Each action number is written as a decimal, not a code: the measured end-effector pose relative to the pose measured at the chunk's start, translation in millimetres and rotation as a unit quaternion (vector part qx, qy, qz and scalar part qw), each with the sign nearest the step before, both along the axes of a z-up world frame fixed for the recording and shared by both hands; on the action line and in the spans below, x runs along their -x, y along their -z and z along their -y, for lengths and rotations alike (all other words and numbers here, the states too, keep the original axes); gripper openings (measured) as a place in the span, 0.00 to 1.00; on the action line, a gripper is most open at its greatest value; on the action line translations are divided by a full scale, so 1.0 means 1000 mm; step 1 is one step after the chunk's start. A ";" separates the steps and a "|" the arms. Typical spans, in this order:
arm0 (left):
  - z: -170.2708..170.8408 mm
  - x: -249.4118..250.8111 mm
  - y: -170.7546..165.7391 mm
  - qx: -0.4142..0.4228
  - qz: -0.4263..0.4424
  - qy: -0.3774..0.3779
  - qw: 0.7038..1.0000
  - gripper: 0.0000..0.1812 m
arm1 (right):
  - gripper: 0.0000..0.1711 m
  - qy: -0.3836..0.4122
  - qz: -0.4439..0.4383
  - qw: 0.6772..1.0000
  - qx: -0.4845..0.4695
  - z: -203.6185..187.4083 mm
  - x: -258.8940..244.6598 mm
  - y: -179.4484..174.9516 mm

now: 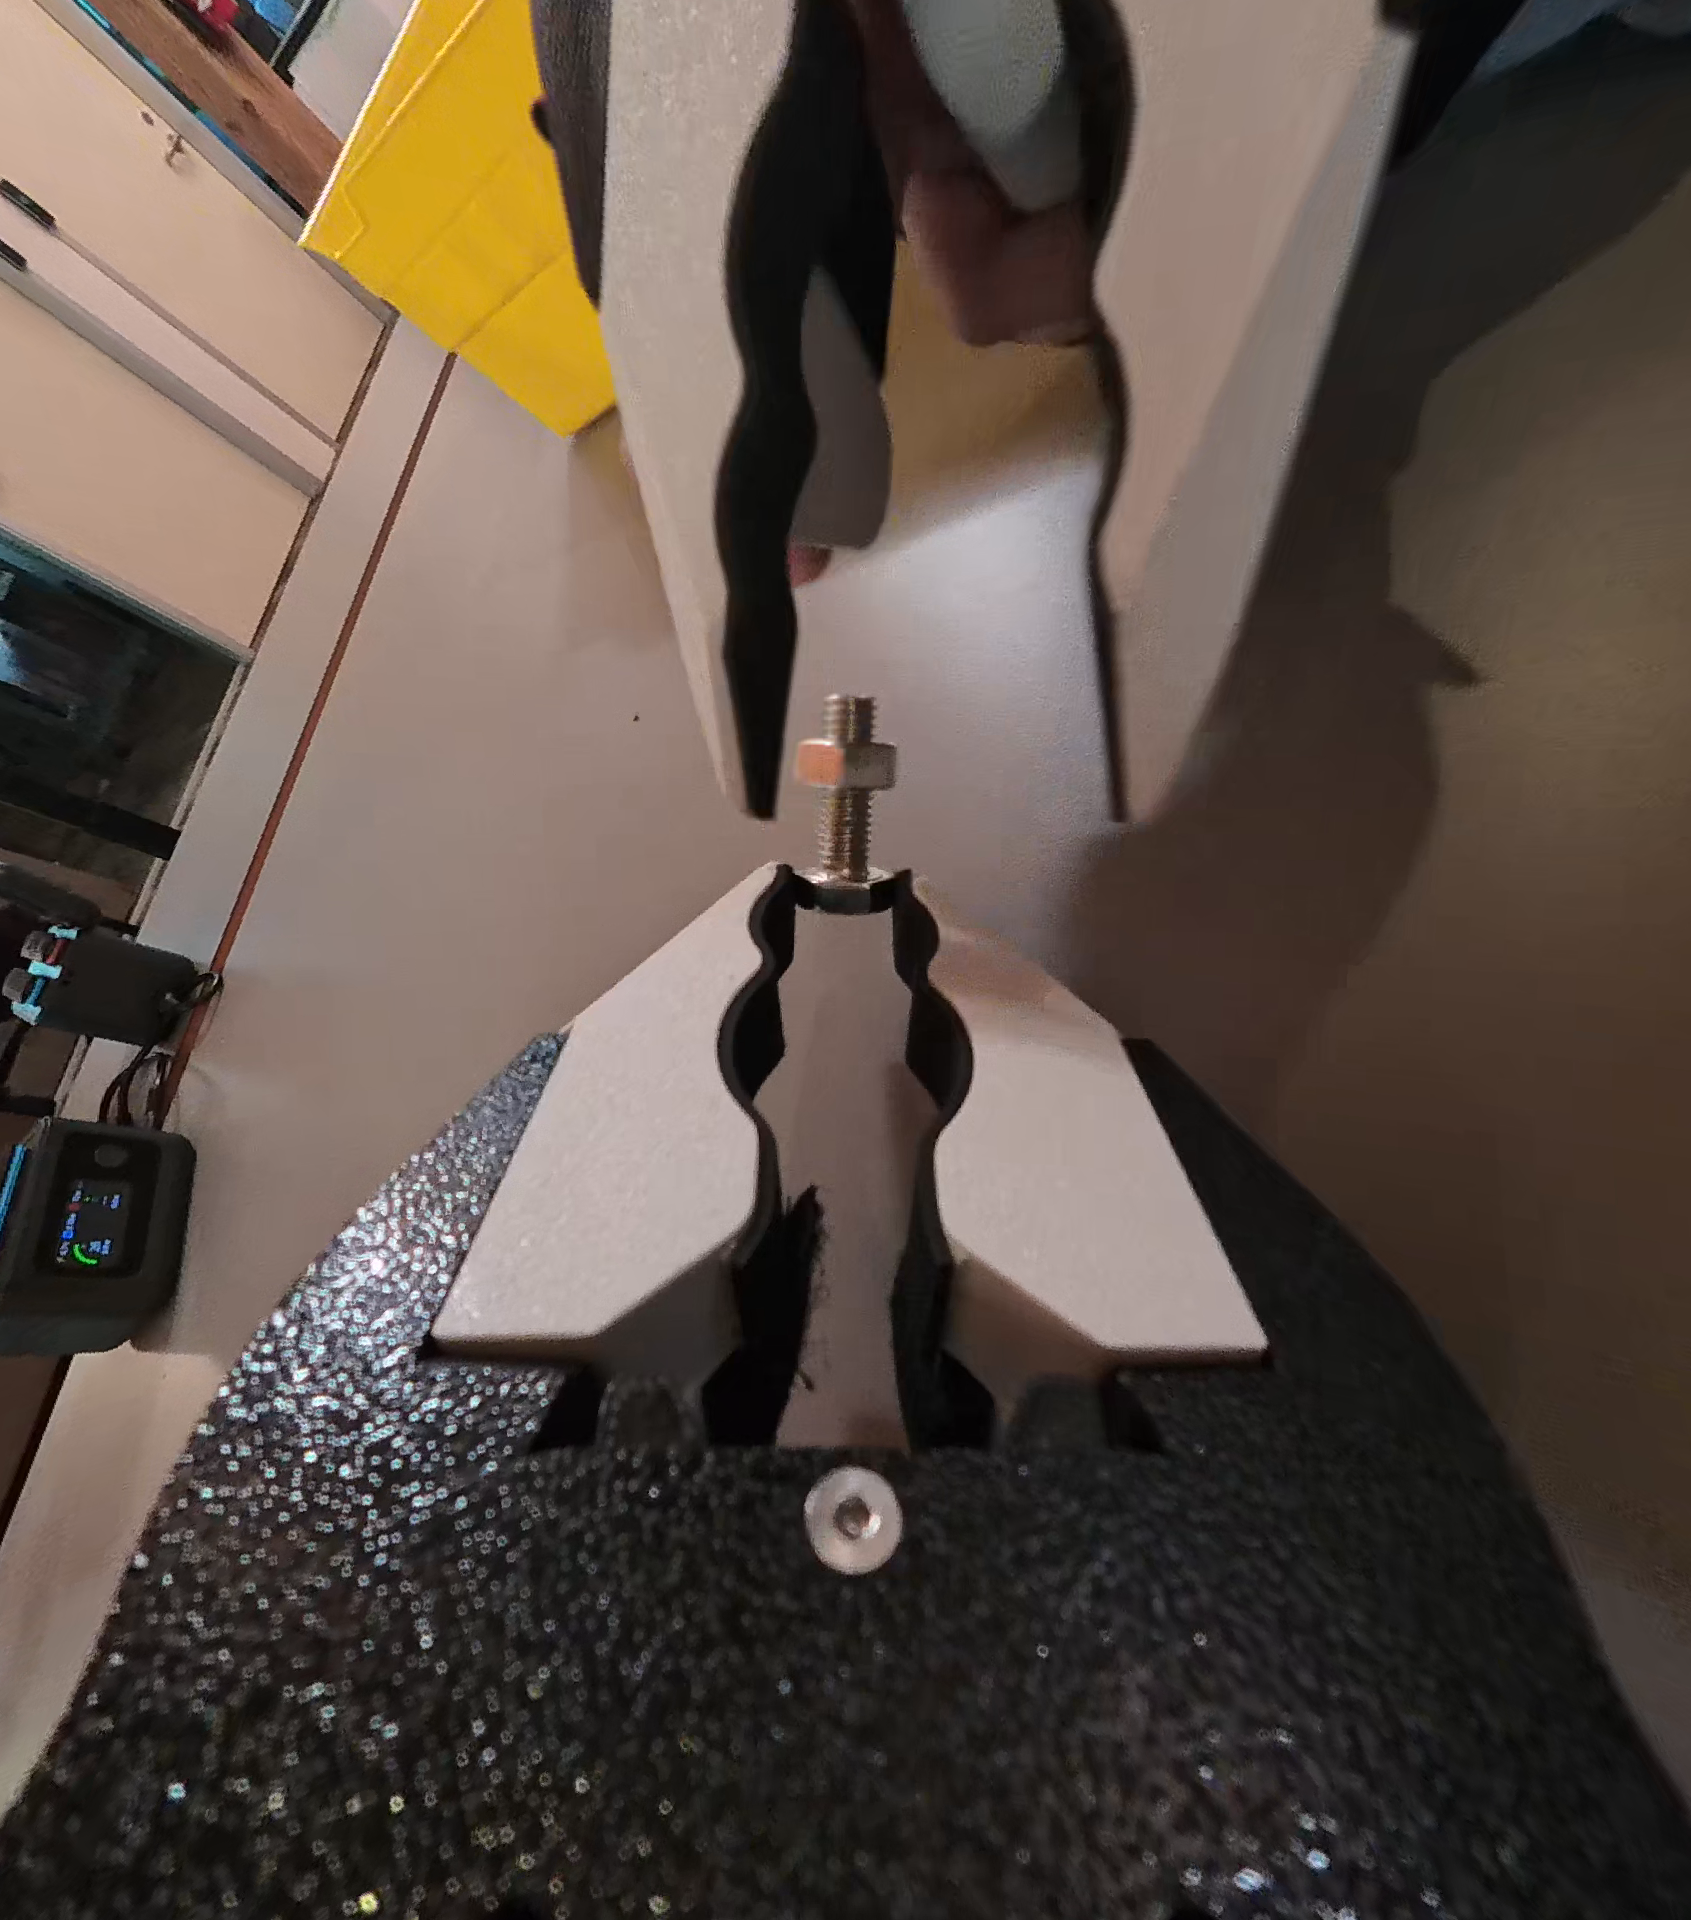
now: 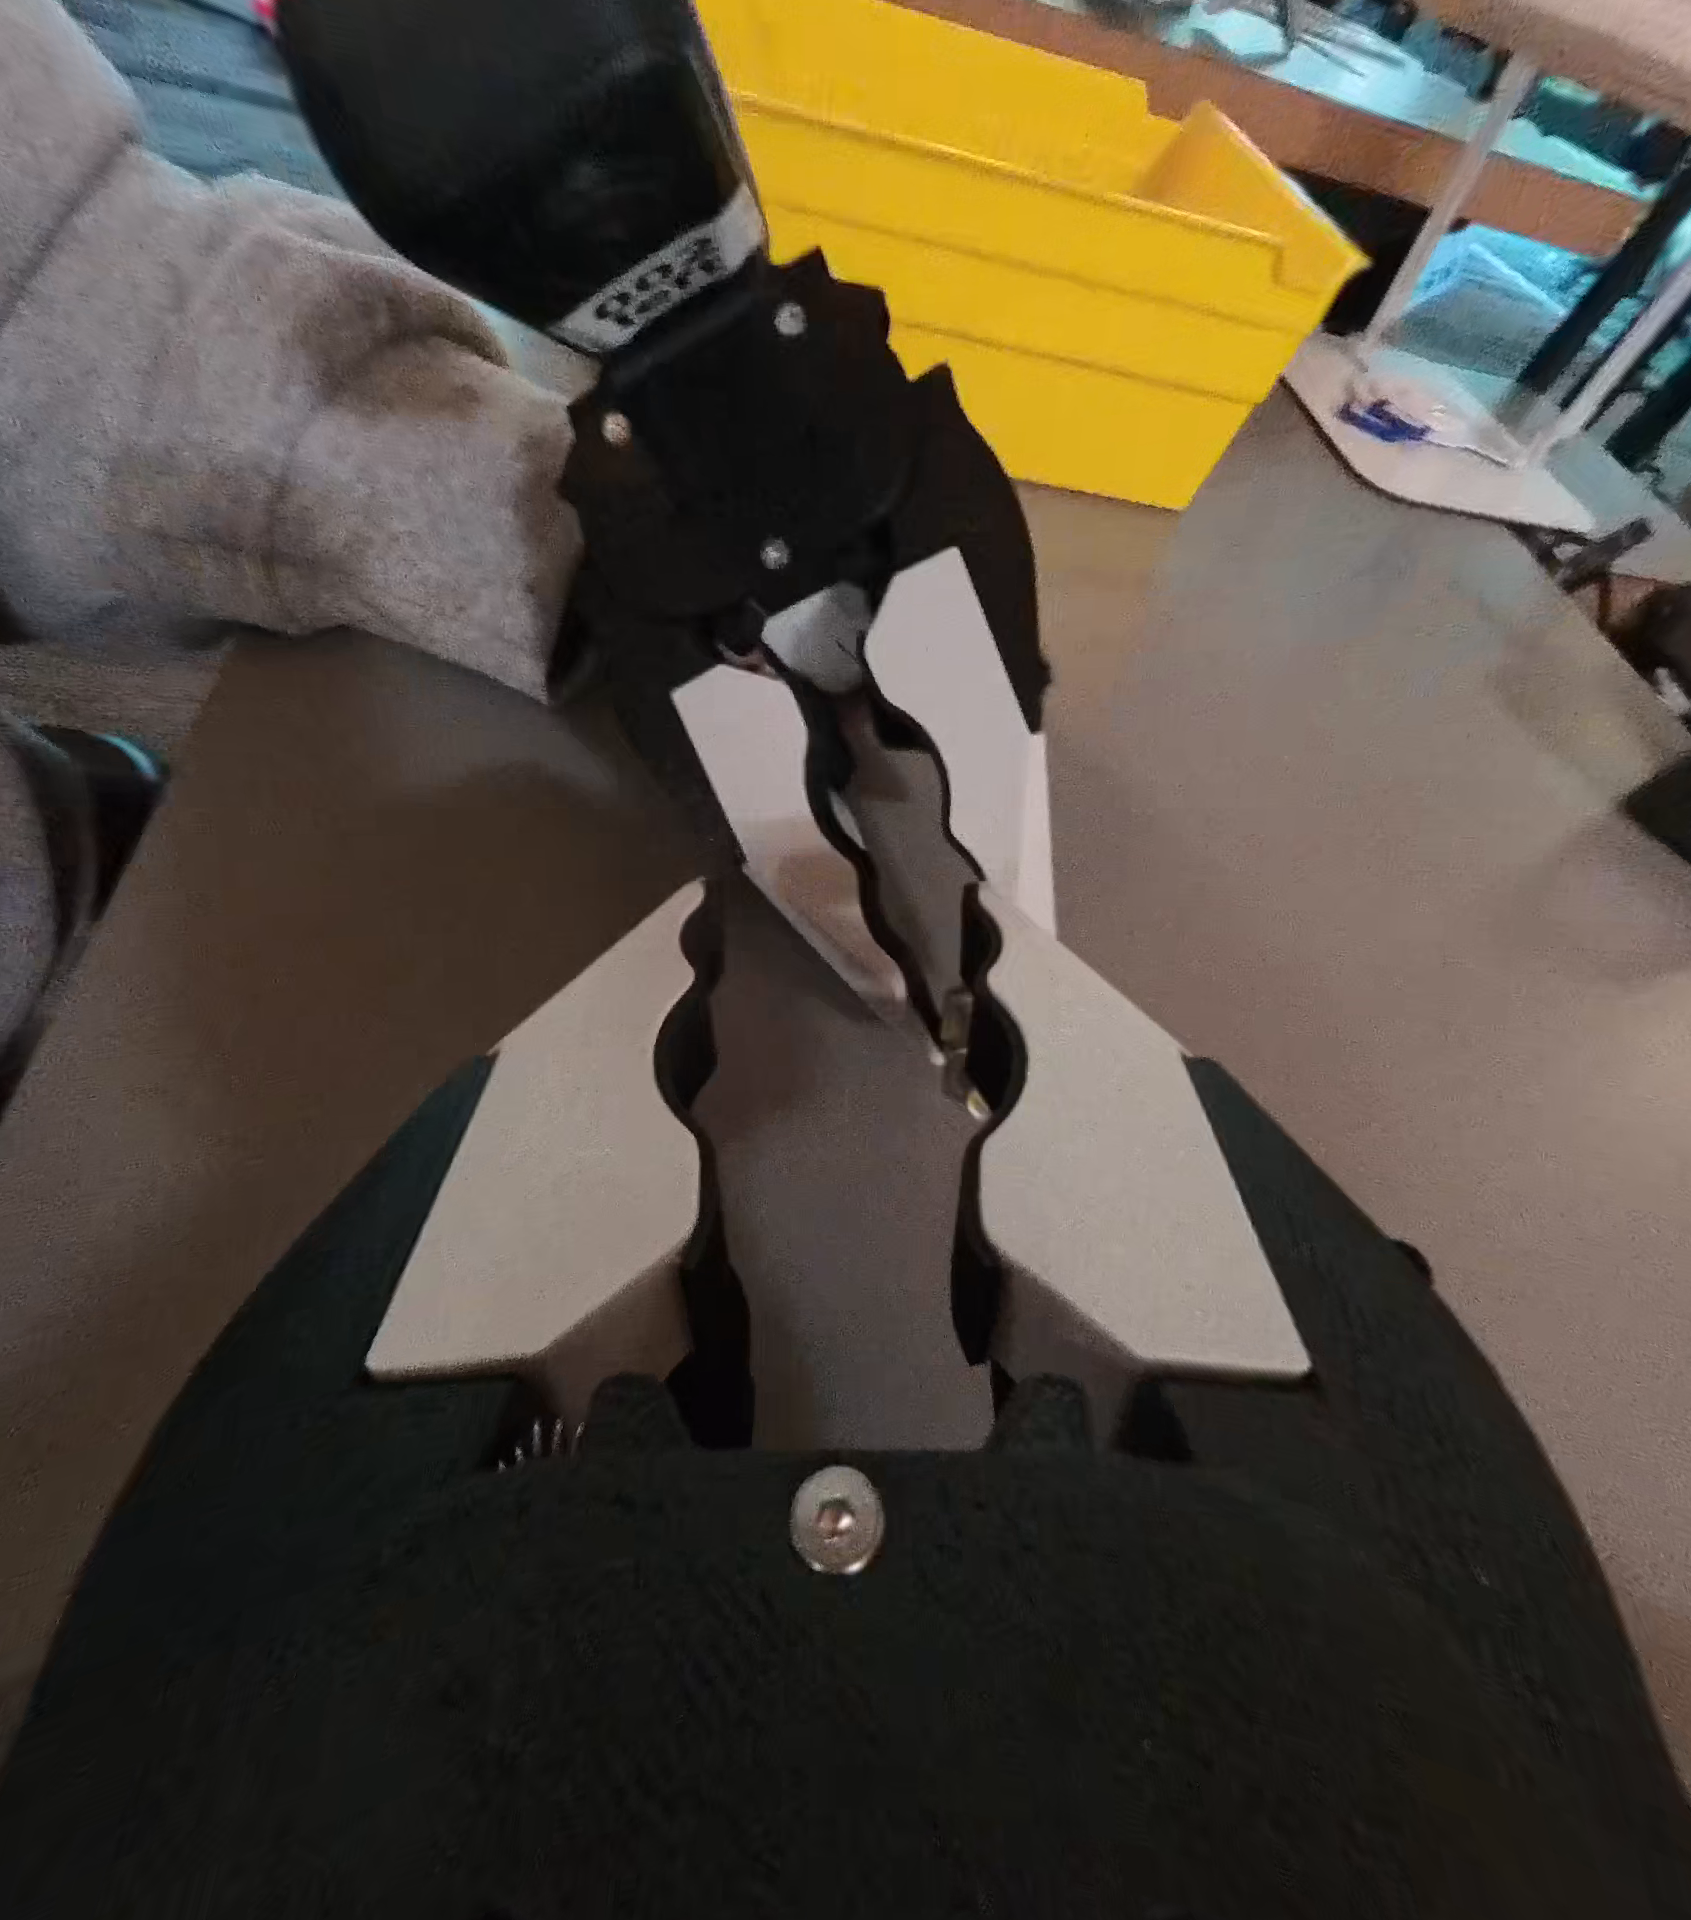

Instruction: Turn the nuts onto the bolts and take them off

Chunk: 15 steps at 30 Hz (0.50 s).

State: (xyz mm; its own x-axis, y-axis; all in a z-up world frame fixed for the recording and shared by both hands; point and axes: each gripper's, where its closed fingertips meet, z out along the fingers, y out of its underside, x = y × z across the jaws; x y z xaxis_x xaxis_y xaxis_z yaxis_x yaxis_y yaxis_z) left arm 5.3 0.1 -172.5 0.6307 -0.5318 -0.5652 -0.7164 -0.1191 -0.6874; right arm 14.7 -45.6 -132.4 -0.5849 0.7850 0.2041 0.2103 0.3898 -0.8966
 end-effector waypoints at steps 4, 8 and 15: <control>0.000 0.000 0.000 0.000 0.002 -0.002 1.000 0.09 | 0.27 0.076 0.059 0.995 -0.028 -0.035 -0.004 0.020; 0.000 0.000 0.000 0.002 0.004 -0.003 1.000 0.09 | 0.26 0.075 0.092 0.993 -0.025 -0.035 -0.007 0.031; -0.001 0.001 0.000 0.001 -0.001 -0.006 1.000 0.09 | 0.20 0.003 -0.026 0.999 -0.038 0.003 -0.003 -0.004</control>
State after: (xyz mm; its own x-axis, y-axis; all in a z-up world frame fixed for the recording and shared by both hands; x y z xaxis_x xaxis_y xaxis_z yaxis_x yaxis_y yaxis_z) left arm 4.7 0.7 -172.8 0.6353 -0.5260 -0.5653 -0.7169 -0.1295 -0.6851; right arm 17.7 -49.0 -128.3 -0.5675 0.7695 0.2930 0.1671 0.4560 -0.8742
